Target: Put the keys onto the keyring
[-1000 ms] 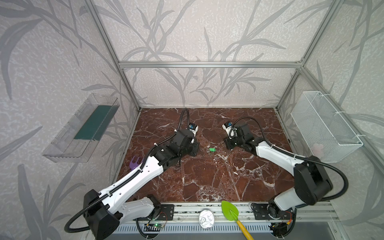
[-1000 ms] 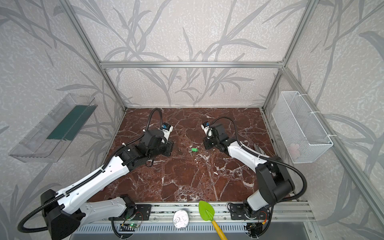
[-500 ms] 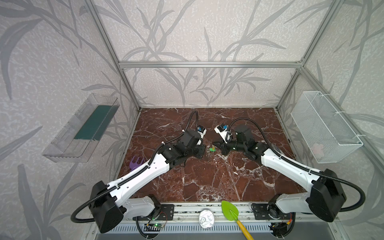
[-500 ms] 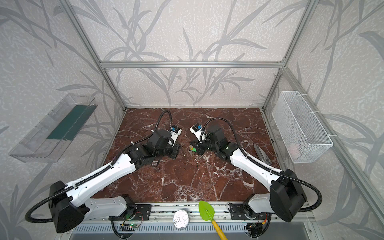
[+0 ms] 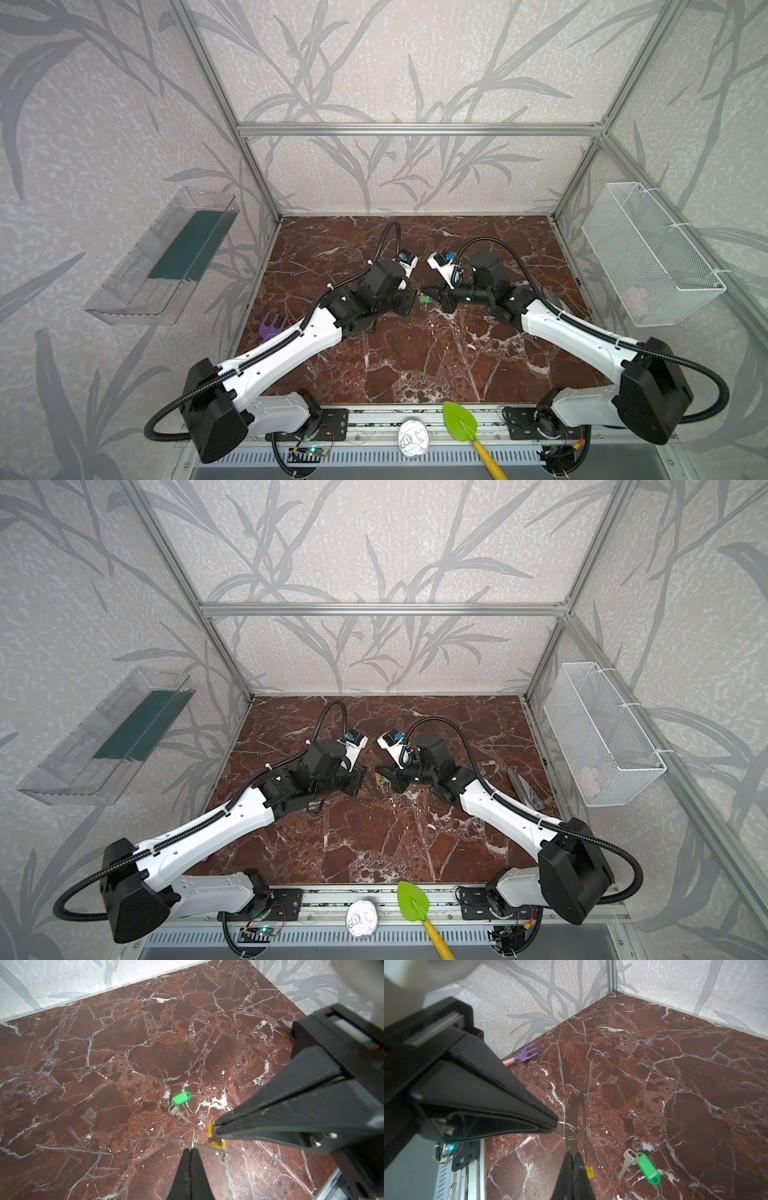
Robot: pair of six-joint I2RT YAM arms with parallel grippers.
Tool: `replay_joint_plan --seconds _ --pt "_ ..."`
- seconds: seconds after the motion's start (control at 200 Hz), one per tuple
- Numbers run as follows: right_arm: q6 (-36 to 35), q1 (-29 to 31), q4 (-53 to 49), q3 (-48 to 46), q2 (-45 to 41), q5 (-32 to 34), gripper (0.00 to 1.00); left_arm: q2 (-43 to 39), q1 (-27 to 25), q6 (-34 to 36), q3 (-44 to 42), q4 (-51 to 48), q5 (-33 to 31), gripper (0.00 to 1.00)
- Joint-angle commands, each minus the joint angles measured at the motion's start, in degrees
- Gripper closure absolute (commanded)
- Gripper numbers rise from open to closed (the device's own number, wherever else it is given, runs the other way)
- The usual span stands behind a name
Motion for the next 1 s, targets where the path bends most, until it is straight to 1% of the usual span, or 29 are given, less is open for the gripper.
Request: replay_joint_plan --seconds 0.0,0.995 --pt "0.88 0.32 2.85 -0.64 -2.40 -1.88 1.00 0.37 -0.43 -1.16 1.94 1.69 -1.66 1.00" --pt "1.21 0.32 4.43 -0.78 -2.20 -2.62 1.00 0.95 -2.28 -0.69 1.53 4.30 -0.60 1.00"
